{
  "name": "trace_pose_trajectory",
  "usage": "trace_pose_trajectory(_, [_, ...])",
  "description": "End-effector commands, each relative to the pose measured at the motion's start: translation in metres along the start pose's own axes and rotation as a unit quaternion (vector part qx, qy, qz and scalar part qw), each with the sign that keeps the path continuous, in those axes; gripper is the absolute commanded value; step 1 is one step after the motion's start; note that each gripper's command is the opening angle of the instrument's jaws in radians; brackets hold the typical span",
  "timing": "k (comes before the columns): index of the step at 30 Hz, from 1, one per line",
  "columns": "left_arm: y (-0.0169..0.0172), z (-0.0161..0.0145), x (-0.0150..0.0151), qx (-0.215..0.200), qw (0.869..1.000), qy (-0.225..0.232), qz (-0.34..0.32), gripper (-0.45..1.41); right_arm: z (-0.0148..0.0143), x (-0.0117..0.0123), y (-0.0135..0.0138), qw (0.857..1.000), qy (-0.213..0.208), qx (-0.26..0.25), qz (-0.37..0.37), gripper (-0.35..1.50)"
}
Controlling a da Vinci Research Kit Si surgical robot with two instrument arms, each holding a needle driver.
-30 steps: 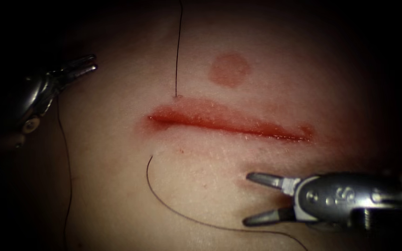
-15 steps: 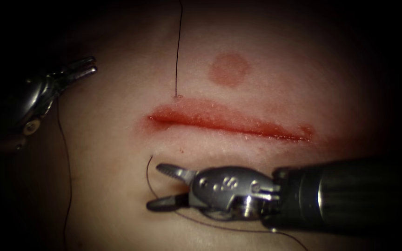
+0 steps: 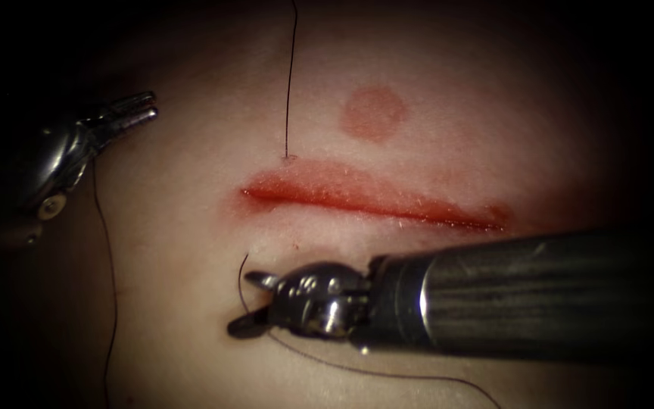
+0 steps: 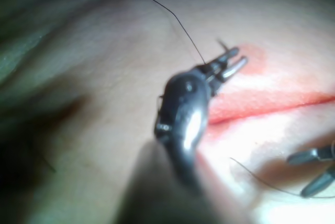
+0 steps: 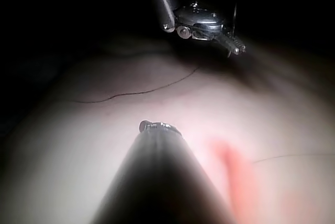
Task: Wound Closure
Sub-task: Use the right gripper to pull the suture through.
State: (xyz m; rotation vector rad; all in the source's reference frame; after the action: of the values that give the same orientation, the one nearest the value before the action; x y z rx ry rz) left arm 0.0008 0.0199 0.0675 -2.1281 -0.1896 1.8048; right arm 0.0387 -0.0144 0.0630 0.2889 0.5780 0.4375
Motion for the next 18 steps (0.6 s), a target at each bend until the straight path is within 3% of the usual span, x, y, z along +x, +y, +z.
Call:
trace_pose_trajectory(1, [-0.0001,0.0004,-0.0008,0.0,1.0,0.0,-0.001,-0.35,0.0018,-0.0002,0.0,1.0,-0.007,0.0,0.004,1.23])
trace_pose_trajectory(10, [0.0001,0.0002,-0.0009,-0.001,1.0,0.0,0.0,-0.35,0.0053,-0.0007,0.0021,0.999,-0.04,-0.017,0.019,1.18])
trace_pose_trajectory(18, [0.0001,0.0001,-0.0009,-0.002,1.0,0.0,0.001,-0.35,0.0077,-0.002,0.001,0.997,-0.08,-0.01,0.015,1.14])
